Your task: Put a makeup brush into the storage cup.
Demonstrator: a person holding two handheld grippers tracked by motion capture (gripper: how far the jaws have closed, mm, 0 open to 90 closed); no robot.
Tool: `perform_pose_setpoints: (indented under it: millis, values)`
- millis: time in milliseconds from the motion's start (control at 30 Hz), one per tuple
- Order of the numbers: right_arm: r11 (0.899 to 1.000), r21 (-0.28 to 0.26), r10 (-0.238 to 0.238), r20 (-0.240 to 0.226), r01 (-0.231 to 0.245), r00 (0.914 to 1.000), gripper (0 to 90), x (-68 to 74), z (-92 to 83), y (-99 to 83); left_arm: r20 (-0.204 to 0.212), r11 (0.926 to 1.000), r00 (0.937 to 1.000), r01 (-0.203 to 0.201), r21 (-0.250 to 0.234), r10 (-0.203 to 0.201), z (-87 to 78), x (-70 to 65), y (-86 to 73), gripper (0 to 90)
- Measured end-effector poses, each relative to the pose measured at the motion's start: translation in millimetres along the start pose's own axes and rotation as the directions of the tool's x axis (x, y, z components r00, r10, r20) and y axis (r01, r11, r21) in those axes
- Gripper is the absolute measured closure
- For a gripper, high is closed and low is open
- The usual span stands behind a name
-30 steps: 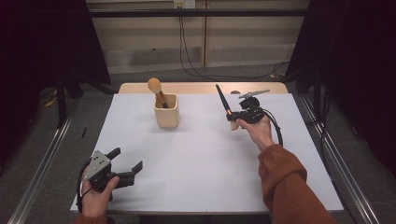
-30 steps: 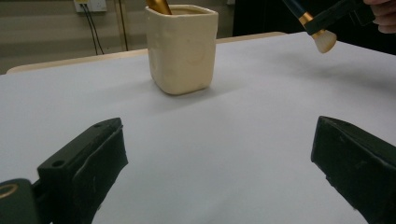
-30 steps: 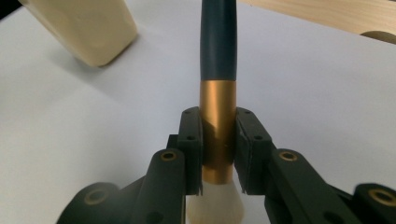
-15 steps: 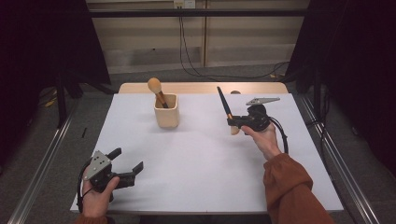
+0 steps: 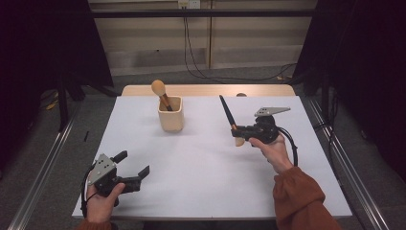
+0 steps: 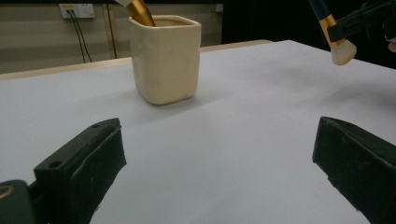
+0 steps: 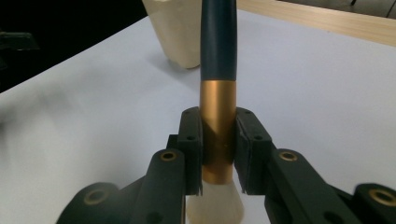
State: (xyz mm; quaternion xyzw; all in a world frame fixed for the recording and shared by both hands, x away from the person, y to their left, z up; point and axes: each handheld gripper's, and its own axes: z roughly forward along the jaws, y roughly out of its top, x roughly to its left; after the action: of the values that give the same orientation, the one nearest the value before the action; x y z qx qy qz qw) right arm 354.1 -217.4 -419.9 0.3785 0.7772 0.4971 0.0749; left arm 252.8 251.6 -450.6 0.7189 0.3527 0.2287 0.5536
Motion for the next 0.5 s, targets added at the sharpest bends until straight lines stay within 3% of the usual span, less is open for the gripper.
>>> perform_pose_setpoints:
  millis: [500]
  values:
    - [0.997,0.055,-0.048,-0.057,0.051,0.9972,74.6,18.6,-1.1,-8.1,0.052,0.9998,0.9985,-0.018,-0.003,0.019,9.7,-15.2,7.0,2.2]
